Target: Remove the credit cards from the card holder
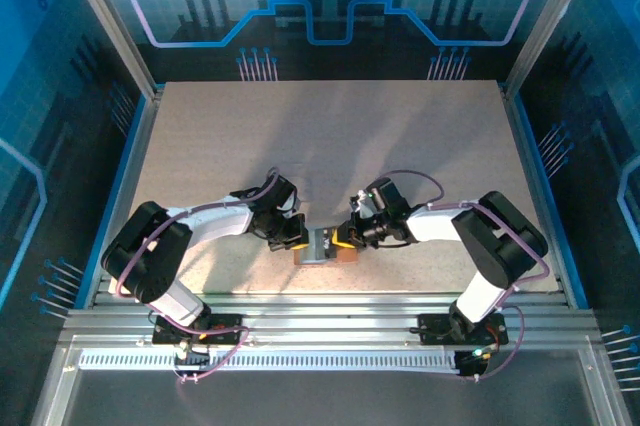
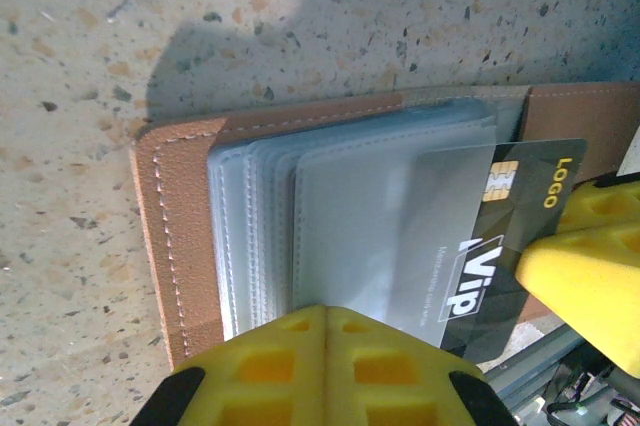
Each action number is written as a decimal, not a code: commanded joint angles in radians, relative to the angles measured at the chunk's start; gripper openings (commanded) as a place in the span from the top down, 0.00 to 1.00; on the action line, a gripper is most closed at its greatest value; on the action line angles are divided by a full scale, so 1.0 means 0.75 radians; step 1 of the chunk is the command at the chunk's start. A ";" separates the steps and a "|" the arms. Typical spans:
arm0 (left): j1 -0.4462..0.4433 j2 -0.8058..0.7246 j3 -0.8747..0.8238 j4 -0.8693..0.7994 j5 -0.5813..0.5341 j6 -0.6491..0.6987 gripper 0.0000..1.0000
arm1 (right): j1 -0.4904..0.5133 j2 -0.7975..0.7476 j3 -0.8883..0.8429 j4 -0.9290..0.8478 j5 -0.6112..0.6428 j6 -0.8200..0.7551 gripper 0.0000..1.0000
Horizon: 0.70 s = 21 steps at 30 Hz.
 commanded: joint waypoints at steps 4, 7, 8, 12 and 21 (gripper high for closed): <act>-0.003 0.014 -0.030 -0.053 -0.034 0.010 1.00 | -0.018 -0.070 -0.006 -0.127 0.018 -0.045 0.97; -0.003 0.007 -0.027 -0.055 -0.031 0.011 1.00 | -0.020 -0.102 0.002 -0.163 0.026 -0.054 0.97; -0.003 0.005 -0.025 -0.059 -0.031 0.010 1.00 | -0.020 -0.112 0.004 -0.174 0.029 -0.058 0.97; -0.004 0.003 -0.013 -0.056 -0.022 0.012 1.00 | -0.026 -0.157 0.010 -0.215 0.037 -0.068 0.98; -0.003 -0.029 0.024 -0.055 0.005 0.003 1.00 | -0.033 -0.243 0.063 -0.348 0.064 -0.123 0.99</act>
